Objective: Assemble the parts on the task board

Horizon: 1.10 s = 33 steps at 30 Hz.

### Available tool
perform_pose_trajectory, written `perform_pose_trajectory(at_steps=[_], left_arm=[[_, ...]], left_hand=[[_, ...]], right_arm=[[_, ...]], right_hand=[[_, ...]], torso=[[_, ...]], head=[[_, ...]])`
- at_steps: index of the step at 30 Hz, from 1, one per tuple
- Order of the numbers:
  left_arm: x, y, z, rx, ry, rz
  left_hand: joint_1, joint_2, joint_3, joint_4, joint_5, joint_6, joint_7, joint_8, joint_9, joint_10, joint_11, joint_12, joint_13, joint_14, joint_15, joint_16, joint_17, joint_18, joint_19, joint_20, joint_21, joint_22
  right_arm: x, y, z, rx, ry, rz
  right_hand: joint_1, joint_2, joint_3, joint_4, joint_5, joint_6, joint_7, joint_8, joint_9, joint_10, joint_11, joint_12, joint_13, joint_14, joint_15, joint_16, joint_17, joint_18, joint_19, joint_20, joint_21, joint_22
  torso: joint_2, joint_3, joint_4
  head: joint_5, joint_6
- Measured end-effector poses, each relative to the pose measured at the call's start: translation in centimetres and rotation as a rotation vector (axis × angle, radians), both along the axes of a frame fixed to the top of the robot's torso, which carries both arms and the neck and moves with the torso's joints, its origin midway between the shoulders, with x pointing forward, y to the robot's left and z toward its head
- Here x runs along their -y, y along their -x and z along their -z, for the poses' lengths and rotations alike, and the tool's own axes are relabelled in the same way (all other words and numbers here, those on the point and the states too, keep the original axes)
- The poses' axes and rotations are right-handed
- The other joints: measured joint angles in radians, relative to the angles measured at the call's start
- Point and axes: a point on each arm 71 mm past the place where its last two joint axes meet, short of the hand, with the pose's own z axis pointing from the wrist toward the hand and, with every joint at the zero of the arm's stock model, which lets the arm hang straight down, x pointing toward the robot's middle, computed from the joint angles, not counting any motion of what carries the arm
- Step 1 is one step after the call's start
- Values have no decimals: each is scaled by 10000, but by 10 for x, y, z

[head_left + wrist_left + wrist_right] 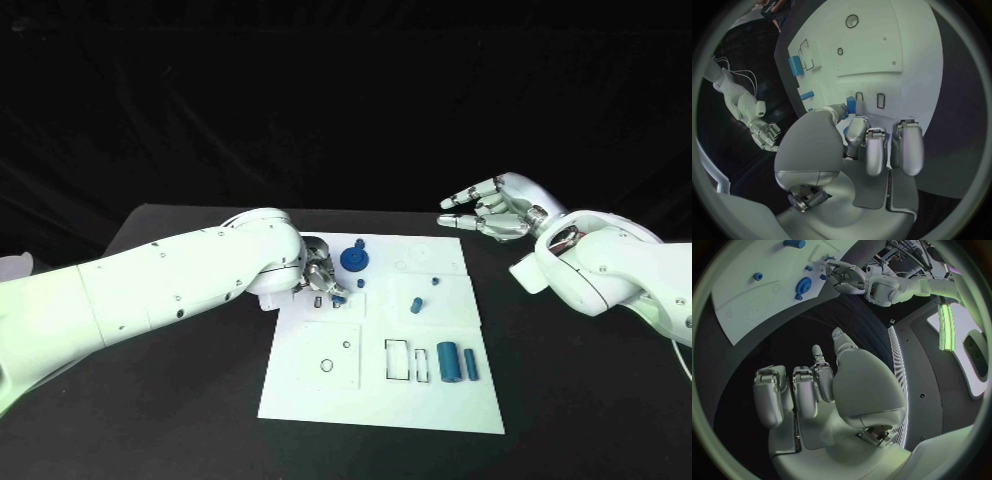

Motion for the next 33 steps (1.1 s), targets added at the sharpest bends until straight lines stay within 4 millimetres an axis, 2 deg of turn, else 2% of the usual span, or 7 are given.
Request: perform_pose_trajectory(at_steps=[8,21,33], left_arm=[[0,2,5,32,-55,-9],[0,1,6,248,-244,83],[-5,0,6,351,-335,70]], left_hand=[[-17,-17,29,25,-7,1,3,0,24,0,0,0,8,0,0,0,-1,-1,0,0,0,0],[-82,-82,74,-18,-9,17,23,40,51,72,0,0,42,0,0,0,-2,0,0,0,-3,8],[-227,-148,238,-127,75,3,40,86,104,72,0,0,46,0,0,0,-3,0,0,0,36,7]], right_arm=[[0,0,0,-4,0,0],[0,0,0,-7,1,-7],[0,0,1,-11,2,-23]], right_hand=[[0,0,0,0,0,0,0,0,0,0,0,0,0,0,0,0,0,0,0,0,0,-1],[0,0,-28,28,39,0,0,0,0,0,0,0,0,0,0,0,0,0,0,0,0,-2],[0,0,-28,28,39,0,0,0,0,0,0,0,0,0,0,0,6,0,0,0,0,-3]], torso=[[11,-12,-12],[18,-11,-20],[19,-9,-14]], head=[[35,-24],[43,-63],[35,-48]])
